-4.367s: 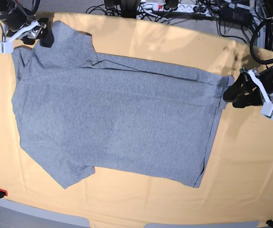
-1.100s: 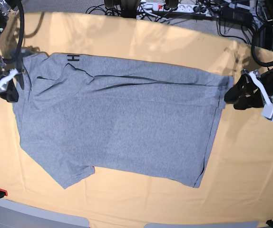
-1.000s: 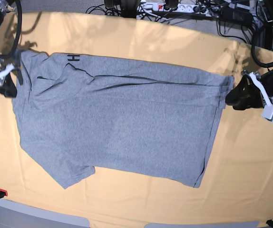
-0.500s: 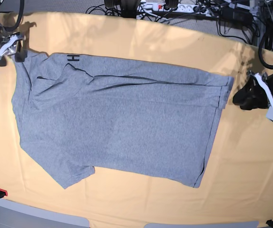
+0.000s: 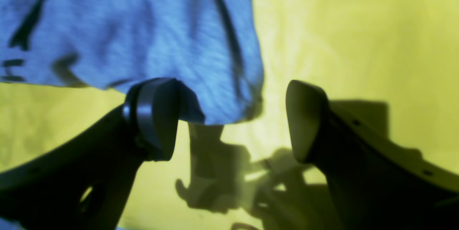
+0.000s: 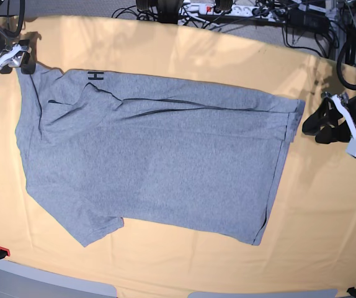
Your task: Layout the t-shirt on the table in an organized manner, then fold the t-shirt properly
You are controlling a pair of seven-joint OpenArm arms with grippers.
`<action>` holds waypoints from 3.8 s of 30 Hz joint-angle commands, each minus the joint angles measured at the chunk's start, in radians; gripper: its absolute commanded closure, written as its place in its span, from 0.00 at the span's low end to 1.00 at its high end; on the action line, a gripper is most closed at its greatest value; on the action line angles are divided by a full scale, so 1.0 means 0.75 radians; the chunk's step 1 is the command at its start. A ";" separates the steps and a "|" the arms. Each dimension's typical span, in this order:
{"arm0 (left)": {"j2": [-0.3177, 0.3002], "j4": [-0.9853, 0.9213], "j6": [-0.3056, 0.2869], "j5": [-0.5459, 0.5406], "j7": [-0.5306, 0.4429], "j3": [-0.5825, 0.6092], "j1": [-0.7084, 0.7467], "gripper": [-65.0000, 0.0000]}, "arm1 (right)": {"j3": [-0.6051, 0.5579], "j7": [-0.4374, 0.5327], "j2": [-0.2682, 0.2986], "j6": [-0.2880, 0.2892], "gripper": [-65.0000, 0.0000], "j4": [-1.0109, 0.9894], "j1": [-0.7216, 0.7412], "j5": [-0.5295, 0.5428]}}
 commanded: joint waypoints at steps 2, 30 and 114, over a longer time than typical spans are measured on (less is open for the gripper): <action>-0.029 0.017 -0.007 -0.032 -0.025 -0.011 -0.015 0.51 | 0.010 0.024 0.023 0.023 0.27 0.018 0.004 0.078; -0.029 0.017 -0.007 -0.041 -0.024 -0.011 -0.015 0.51 | 0.007 -0.069 -0.014 0.032 0.43 -0.019 0.066 0.060; 0.248 -0.115 0.184 0.308 -0.179 -0.017 0.195 0.51 | 0.007 -0.056 0.114 0.032 1.00 -0.019 0.066 0.036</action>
